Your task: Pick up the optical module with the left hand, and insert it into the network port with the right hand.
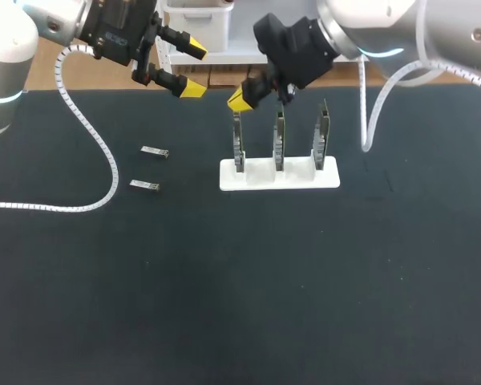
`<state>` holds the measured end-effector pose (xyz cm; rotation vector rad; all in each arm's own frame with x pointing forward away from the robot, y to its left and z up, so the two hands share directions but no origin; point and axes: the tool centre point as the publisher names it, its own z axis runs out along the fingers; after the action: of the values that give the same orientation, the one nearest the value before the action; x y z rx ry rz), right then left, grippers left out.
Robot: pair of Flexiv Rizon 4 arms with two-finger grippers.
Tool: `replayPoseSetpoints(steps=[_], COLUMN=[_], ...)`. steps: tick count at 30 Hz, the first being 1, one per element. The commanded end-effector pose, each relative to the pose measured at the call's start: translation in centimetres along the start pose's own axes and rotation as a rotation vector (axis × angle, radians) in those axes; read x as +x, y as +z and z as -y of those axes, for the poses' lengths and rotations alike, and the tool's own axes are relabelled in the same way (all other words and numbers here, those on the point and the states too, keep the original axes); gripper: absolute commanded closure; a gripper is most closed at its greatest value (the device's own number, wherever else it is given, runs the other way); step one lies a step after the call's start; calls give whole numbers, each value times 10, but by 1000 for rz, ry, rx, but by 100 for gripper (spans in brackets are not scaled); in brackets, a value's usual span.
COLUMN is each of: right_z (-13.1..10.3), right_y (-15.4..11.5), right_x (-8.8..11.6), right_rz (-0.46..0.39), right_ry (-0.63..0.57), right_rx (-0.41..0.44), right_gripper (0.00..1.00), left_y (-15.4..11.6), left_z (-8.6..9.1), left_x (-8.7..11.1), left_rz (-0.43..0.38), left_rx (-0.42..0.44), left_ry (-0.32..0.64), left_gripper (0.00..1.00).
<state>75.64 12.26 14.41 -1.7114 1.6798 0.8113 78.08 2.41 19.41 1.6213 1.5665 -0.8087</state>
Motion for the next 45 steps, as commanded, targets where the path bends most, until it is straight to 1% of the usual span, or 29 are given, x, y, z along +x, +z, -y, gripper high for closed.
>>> replayPoseSetpoints(steps=[1,6,12,36,41,45], right_z=[-1,-1,0,-1,0,1], right_y=[0,2,1,10,8,3], right_x=[2,5,4,19,16,9], right_rz=[3,8,6,20,23,52], right_ry=[4,11,9,45,36,3], right_rx=[1,-4,-4,-19,-13,3], right_gripper=[100,100,100,100,100,100], left_y=[0,0,0,0,0,0], left_z=[0,0,0,0,0,0], left_x=[-1,-1,-1,-1,-1,-1], left_rz=[-5,-5,-5,-5,-5,-5], left_rx=[0,0,0,0,0,0], left_ry=[-2,-2,-2,-2,-2,-2], left_gripper=[0,0,0,0,0,0])
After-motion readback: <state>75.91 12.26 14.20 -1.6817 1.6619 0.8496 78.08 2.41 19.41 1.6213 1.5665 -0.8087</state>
